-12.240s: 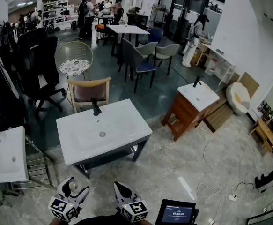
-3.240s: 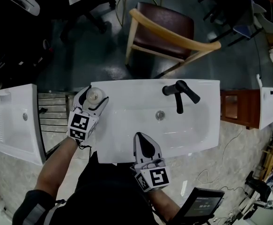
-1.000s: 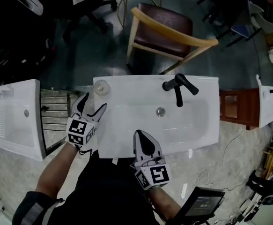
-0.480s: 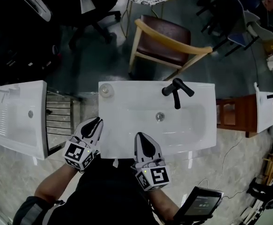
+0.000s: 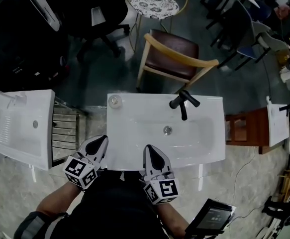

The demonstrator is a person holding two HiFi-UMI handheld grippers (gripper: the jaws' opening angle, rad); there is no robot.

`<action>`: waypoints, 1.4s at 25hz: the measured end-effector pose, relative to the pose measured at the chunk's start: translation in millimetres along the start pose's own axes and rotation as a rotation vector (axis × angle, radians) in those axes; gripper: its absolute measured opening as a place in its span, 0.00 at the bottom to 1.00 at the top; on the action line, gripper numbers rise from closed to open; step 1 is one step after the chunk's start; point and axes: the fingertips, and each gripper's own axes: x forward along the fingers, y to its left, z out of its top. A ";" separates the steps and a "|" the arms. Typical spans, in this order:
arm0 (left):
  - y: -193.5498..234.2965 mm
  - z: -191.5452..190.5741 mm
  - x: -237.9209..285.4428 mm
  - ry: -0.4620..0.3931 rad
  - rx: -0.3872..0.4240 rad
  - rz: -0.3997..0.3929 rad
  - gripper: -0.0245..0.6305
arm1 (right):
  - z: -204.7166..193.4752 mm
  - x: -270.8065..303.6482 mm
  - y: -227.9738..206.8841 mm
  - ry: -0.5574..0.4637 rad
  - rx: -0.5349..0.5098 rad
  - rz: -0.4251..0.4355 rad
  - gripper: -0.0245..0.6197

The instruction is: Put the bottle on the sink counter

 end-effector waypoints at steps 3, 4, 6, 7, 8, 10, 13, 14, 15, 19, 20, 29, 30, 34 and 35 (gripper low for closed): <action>-7.1 16.7 -11.8 -0.024 -0.028 -0.008 0.04 | 3.8 -3.8 2.7 -0.007 -0.008 0.003 0.03; -10.3 23.0 -15.5 -0.035 -0.027 -0.013 0.04 | 6.0 -4.6 4.2 -0.010 -0.012 0.006 0.03; -16.3 33.3 -21.6 -0.055 -0.018 -0.019 0.04 | 11.7 -5.6 7.9 -0.018 -0.019 0.013 0.03; -18.5 36.9 -23.5 -0.063 -0.013 -0.021 0.04 | 15.5 -5.4 9.9 -0.025 -0.024 0.017 0.03; -20.1 39.4 -24.7 -0.070 -0.010 -0.022 0.04 | 19.6 -4.9 12.3 -0.033 -0.029 0.021 0.03; -22.9 42.4 -27.4 -0.080 -0.013 -0.022 0.04 | 28.1 -4.9 17.9 -0.050 -0.039 0.029 0.03; -26.8 48.9 -32.8 -0.109 -0.025 -0.017 0.04 | 38.4 -7.5 24.5 -0.069 -0.061 0.038 0.03; -27.4 51.6 -35.1 -0.120 -0.026 -0.015 0.04 | 40.1 -8.6 26.1 -0.074 -0.069 0.041 0.03; -27.2 54.2 -37.4 -0.129 -0.024 -0.011 0.04 | 41.7 -9.8 27.7 -0.078 -0.078 0.042 0.03; -22.2 65.2 -46.5 -0.160 -0.012 0.011 0.04 | 52.0 -12.5 33.6 -0.092 -0.108 0.043 0.03; -20.9 67.6 -48.7 -0.167 -0.012 0.018 0.04 | 55.2 -12.8 34.9 -0.095 -0.113 0.043 0.03; -18.1 74.7 -54.1 -0.178 -0.014 0.042 0.04 | 64.7 -14.4 36.1 -0.125 -0.121 0.041 0.03; -18.2 75.8 -53.7 -0.179 -0.010 0.041 0.04 | 65.7 -14.4 36.4 -0.123 -0.128 0.039 0.03; -18.8 76.6 -49.8 -0.181 0.002 0.038 0.04 | 63.3 -13.7 37.4 -0.110 -0.152 0.038 0.03; -19.0 76.1 -48.8 -0.178 0.000 0.038 0.04 | 62.6 -13.6 37.6 -0.106 -0.154 0.039 0.03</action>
